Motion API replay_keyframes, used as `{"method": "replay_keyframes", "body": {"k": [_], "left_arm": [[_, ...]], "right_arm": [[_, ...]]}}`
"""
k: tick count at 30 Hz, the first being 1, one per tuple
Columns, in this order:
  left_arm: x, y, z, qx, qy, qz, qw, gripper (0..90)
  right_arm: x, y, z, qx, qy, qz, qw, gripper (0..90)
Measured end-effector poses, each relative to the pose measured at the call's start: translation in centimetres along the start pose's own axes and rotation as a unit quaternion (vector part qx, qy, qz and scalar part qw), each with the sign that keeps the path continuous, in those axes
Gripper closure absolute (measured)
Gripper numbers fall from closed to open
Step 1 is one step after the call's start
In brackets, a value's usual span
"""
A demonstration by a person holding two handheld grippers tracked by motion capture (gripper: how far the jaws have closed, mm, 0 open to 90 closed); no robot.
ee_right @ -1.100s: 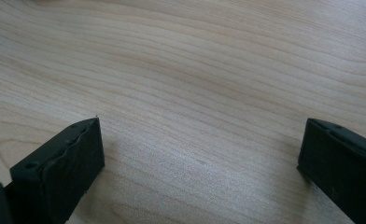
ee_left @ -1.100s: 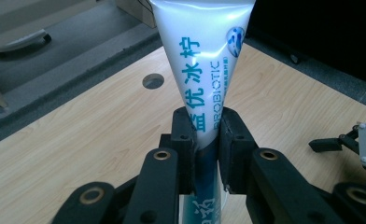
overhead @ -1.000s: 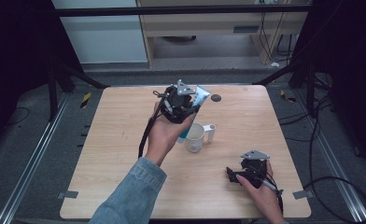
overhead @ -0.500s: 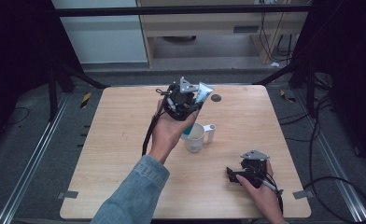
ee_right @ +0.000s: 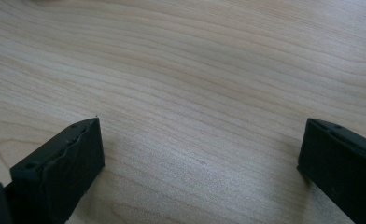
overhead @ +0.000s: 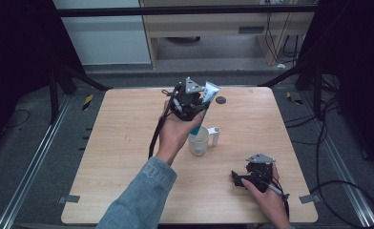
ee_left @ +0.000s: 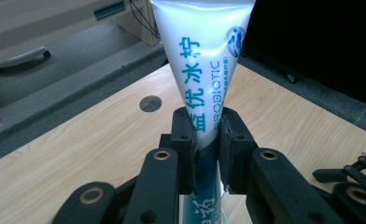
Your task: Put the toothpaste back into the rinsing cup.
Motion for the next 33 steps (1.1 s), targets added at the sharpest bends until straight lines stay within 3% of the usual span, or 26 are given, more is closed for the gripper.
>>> {"method": "replay_keyframes", "body": {"k": [10, 16, 33], "left_arm": [[0.14, -0.18, 0.37, 0.004, 0.022, -0.006, 0.9997, 77.6], [0.20, -0.17, 0.24, 0.007, 0.047, -0.011, 0.9988, 77.7], [-0.21, 0.60, 0.73, 0.008, 0.079, -0.012, 0.9968, 77.7]], "right_arm": [[0.00, -0.01, 0.01, 0.001, 0.000, 0.000, 1.0000, 0.4], [-0.01, -0.03, 0.00, 0.001, 0.000, 0.001, 1.0000, 0.4], [0.00, -0.01, 0.01, 0.000, 0.001, 0.000, 1.0000, 0.4]]}}
Point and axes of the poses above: each handheld gripper's, and its own axes: z roughly forward along the jaws, x roughly out of its top, y roughly to its right, the point moved 4 cm from there along z, roughly forward along the jaws, and after that the axes turned 9 degrees about z, right-handed, at the moved point
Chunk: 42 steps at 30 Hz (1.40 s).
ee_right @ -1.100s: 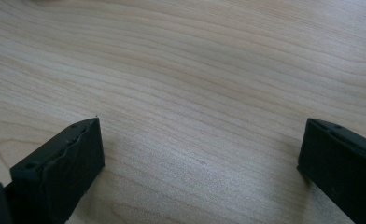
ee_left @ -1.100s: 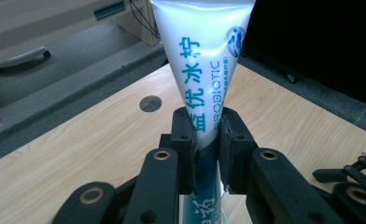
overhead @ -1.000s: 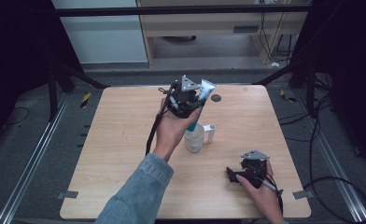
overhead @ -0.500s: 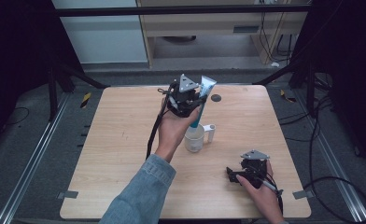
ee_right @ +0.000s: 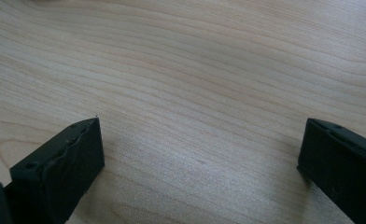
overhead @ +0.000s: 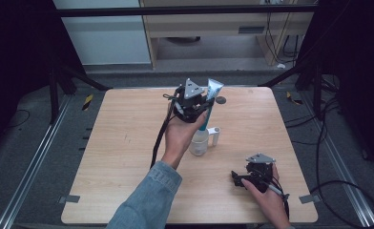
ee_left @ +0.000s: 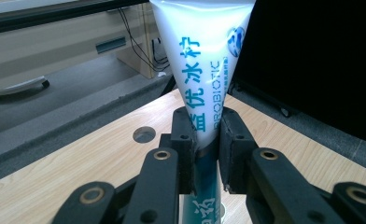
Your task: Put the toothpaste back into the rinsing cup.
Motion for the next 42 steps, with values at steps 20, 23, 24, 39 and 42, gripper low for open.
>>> {"method": "replay_keyframes", "body": {"k": [20, 23, 24, 39, 42], "left_arm": [[-2.2, 0.0, 0.6, 0.014, 0.017, -0.009, 0.9997, 77.6], [-2.6, -0.1, 0.8, 0.012, 0.016, -0.012, 0.9997, 77.6], [-2.6, -0.1, 0.8, 0.012, 0.016, -0.012, 0.9997, 77.6], [-5.2, 0.1, 1.9, 0.019, 0.008, -0.011, 0.9997, 77.6], [-5.6, 0.1, 2.1, 0.018, 0.006, -0.012, 0.9997, 77.6]], "right_arm": [[0.0, 0.0, 0.0, 0.000, 0.000, 0.000, 1.0000, 0.4], [0.0, 0.0, 0.0, 0.000, 0.000, 0.000, 1.0000, 0.4], [0.0, 0.0, 0.0, 0.000, 0.000, 0.000, 1.0000, 0.4], [0.0, 0.0, 0.0, 0.001, 0.000, 0.000, 1.0000, 0.4], [0.0, 0.0, 0.0, 0.001, 0.000, 0.000, 1.0000, 0.4]]}}
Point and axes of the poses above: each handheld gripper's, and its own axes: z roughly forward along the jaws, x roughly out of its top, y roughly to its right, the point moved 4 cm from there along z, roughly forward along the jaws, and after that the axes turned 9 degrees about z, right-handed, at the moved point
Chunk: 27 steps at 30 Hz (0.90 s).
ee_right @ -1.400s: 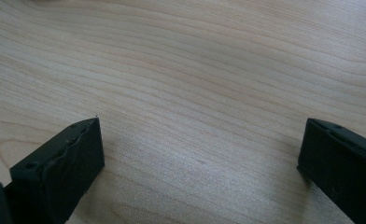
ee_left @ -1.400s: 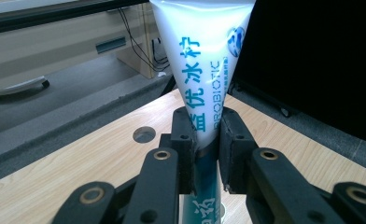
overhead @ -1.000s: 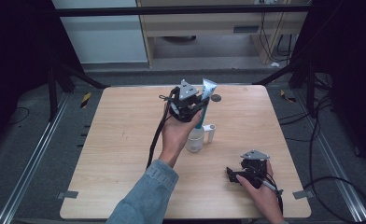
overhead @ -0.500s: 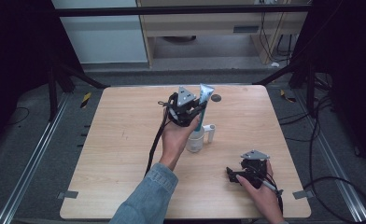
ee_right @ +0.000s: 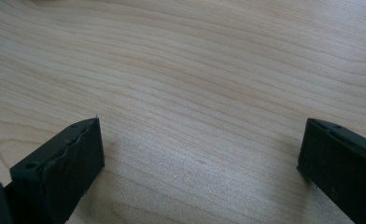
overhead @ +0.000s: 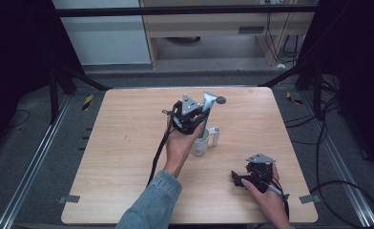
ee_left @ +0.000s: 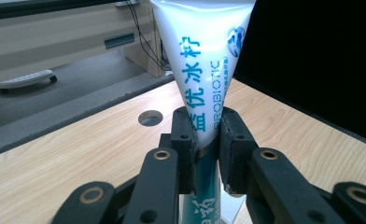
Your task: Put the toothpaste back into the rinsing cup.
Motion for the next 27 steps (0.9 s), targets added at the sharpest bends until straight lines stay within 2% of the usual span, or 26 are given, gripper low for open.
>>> {"method": "replay_keyframes", "body": {"k": [4, 9, 27], "left_arm": [[-0.7, 0.0, 0.3, -0.006, -0.003, -0.012, 0.9999, 77.6], [-1.4, 0.0, 0.6, -0.004, -0.004, -0.013, 0.9999, 77.5], [-2.4, 0.3, 0.8, -0.002, -0.001, -0.004, 1.0000, 77.5]], "right_arm": [[0.0, 0.0, 0.0, 0.000, 0.000, 0.000, 1.0000, 0.4], [0.0, 0.0, 0.0, 0.000, 0.000, 0.000, 1.0000, 0.4], [0.0, 0.0, 0.0, 0.000, 0.000, 0.001, 1.0000, 0.4]]}}
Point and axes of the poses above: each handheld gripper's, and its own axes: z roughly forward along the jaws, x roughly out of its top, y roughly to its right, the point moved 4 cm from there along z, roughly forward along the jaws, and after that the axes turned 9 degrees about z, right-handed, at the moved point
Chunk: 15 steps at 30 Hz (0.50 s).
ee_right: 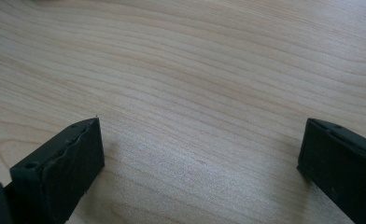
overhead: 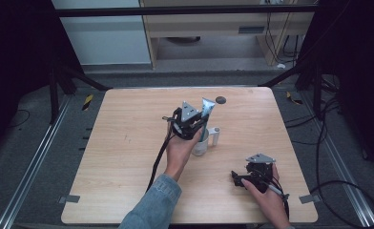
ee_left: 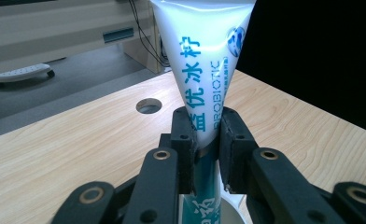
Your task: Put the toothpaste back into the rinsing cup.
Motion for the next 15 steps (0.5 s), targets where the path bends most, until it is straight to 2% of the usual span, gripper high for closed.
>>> {"method": "replay_keyframes", "body": {"k": [15], "left_arm": [[-0.62, 0.22, 0.24, -0.002, -0.003, 0.001, 1.0000, 77.4]], "right_arm": [[0.00, 0.00, 0.00, 0.000, 0.000, 0.000, 1.0000, 0.4]]}}
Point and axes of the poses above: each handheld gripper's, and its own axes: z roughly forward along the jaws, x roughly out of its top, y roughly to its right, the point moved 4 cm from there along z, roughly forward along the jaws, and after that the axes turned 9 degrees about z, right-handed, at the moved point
